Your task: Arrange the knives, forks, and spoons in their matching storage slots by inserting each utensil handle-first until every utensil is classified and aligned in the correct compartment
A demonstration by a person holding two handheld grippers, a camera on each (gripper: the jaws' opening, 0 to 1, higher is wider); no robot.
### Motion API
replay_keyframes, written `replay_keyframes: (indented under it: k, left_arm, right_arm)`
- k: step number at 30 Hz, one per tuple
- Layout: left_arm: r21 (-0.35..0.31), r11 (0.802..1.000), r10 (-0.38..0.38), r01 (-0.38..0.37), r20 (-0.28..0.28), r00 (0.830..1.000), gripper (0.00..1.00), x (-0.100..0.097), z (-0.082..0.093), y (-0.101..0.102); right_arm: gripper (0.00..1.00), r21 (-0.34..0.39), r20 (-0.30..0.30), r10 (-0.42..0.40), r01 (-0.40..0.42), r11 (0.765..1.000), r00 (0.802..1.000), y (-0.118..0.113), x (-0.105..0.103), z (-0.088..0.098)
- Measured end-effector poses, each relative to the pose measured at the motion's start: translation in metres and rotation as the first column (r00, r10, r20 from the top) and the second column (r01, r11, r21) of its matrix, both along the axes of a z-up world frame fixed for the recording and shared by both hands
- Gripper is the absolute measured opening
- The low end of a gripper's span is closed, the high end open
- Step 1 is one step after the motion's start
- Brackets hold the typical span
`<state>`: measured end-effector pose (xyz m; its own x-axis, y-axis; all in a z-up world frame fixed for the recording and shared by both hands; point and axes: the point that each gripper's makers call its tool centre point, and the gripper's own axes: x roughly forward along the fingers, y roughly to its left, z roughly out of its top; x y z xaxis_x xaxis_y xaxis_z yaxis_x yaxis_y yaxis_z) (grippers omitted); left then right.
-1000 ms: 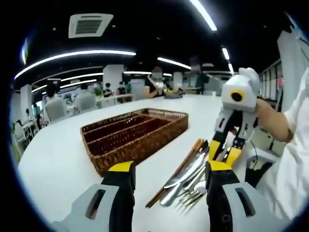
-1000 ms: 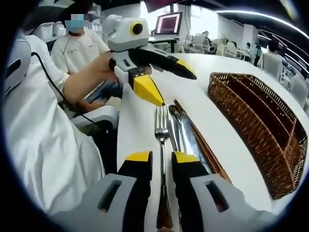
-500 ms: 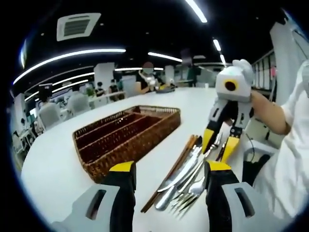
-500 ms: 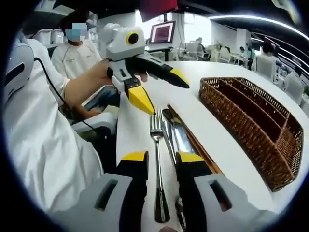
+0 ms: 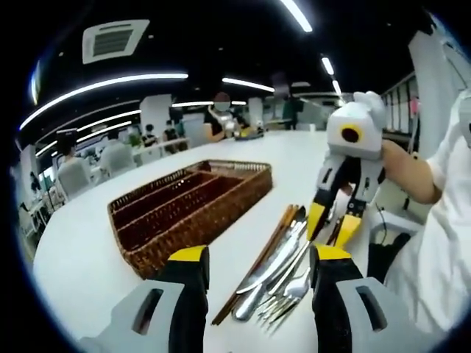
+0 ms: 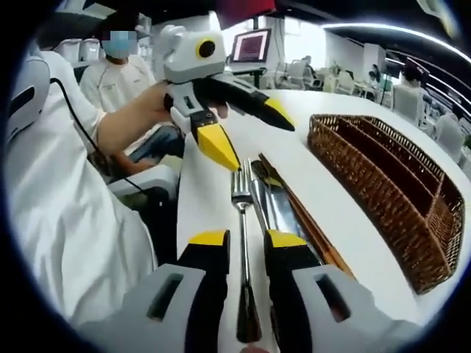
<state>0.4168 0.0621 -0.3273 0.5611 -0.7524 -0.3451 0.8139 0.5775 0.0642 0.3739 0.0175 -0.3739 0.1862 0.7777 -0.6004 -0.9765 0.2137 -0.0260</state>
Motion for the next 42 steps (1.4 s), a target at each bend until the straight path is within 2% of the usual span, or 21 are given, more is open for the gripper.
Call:
replay_keyframes:
  k: [7, 18, 32, 42]
  left_arm:
    - [-0.020, 1.000, 0.017, -0.017, 0.001, 1.000, 0.55, 0.001, 0.000, 0.009]
    - [-0.055, 0.998, 0.038, -0.038, 0.002, 0.999, 0.55, 0.003, -0.001, 0.022]
    - [-0.085, 0.995, 0.058, -0.058, 0.003, 0.998, 0.55, 0.001, -0.002, 0.024]
    - [-0.095, 0.993, 0.066, -0.065, 0.005, 0.998, 0.54, 0.000, -0.002, 0.023]
  right_arm:
    - [0.18, -0.056, 0.013, 0.030, -0.029, 0.998, 0.999, 0.011, 0.001, -0.006]
    - [0.14, -0.127, -0.001, 0.059, -0.058, 0.990, 0.998, 0.020, 0.004, -0.012]
    - [0.07, -0.181, -0.018, 0.073, -0.075, 0.981, 0.997, 0.020, 0.004, -0.018]
    - [0.04, -0.191, -0.012, 0.075, -0.076, 0.979, 0.997, 0.020, 0.005, -0.017]
